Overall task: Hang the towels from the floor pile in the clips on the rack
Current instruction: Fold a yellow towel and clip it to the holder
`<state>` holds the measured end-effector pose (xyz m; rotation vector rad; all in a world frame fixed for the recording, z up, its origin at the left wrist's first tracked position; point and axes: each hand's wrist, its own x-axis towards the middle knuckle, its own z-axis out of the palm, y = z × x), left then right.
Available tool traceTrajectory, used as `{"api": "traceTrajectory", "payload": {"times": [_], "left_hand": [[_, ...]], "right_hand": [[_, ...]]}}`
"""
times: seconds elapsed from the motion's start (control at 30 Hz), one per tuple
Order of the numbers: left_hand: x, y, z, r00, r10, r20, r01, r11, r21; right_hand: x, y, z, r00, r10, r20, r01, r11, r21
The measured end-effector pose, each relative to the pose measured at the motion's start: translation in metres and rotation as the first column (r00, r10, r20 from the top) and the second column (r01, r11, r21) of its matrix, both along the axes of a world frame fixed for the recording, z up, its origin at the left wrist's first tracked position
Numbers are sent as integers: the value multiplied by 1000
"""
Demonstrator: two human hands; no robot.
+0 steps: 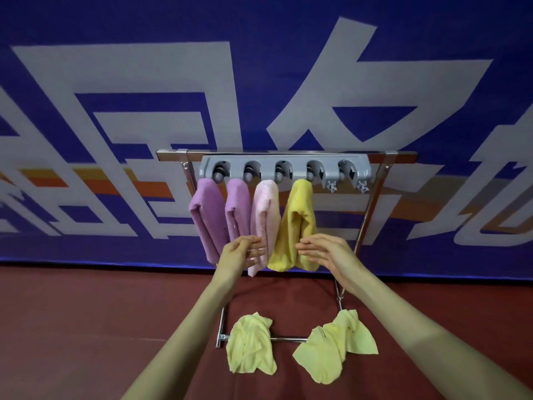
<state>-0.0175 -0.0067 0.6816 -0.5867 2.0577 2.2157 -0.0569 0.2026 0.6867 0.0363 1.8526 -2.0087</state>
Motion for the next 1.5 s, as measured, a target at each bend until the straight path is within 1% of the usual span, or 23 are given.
{"api": "traceTrajectory", "payload": {"times": [0.13, 0.23, 0.33, 0.47, 0.6, 0.77, 0.87, 0.93, 1.1, 1.2, 1.27, 1.3, 1.37, 1.43, 1.5], "left_hand": [[4, 18, -33, 998, 14, 63, -16, 1000, 25], [2, 23, -67, 995, -3, 103, 1, 1000, 20], [1, 24, -110, 991, 0, 130, -4, 1000, 27], [5, 18, -182, 989, -30, 142, 34, 999, -25], [11, 2, -278, 986, -41, 162, 52, 996, -67], [11, -27, -414, 978, 16, 207, 5, 995, -101], [13, -44, -500, 968, 46, 246, -7, 988, -156], [13, -55, -562, 962, 63, 264, -4, 975, -221], [20, -70, -676, 941, 77, 331, 65, 915, -399], [23, -77, -736, 923, 81, 376, 139, 841, -524], [26, -78, -769, 912, 79, 403, 184, 798, -573], [26, -77, -782, 911, 71, 407, 194, 797, -573], [25, -67, -798, 897, 49, 440, 191, 854, -485], [21, -59, -806, 894, 81, 442, 114, 911, -397], [16, -54, -814, 881, 123, 457, 57, 931, -359]], "right_hand": [[3, 13, -30, 999, 21, 24, -22, 999, 33], [6, 19, -65, 998, 3, 64, -7, 998, 55], [8, 18, -110, 995, -16, 95, 8, 997, 79], [12, 8, -183, 993, -37, 114, 25, 994, 102], [14, -12, -277, 992, -29, 125, 13, 992, 129], [11, -32, -400, 988, -19, 154, -7, 986, 169], [11, -42, -478, 985, -11, 173, -24, 980, 197], [10, -48, -532, 984, -13, 180, -27, 976, 215], [13, -55, -624, 970, -34, 240, -30, 965, 260], [13, -56, -670, 964, -32, 262, -51, 952, 302], [17, -54, -694, 961, -44, 275, -50, 944, 326], [19, -54, -703, 959, -53, 277, -44, 942, 333], [24, -51, -722, 955, -60, 290, -47, 936, 349], [28, -50, -730, 950, -61, 306, -52, 936, 347], [31, -49, -738, 948, -54, 312, -57, 940, 335]]}}
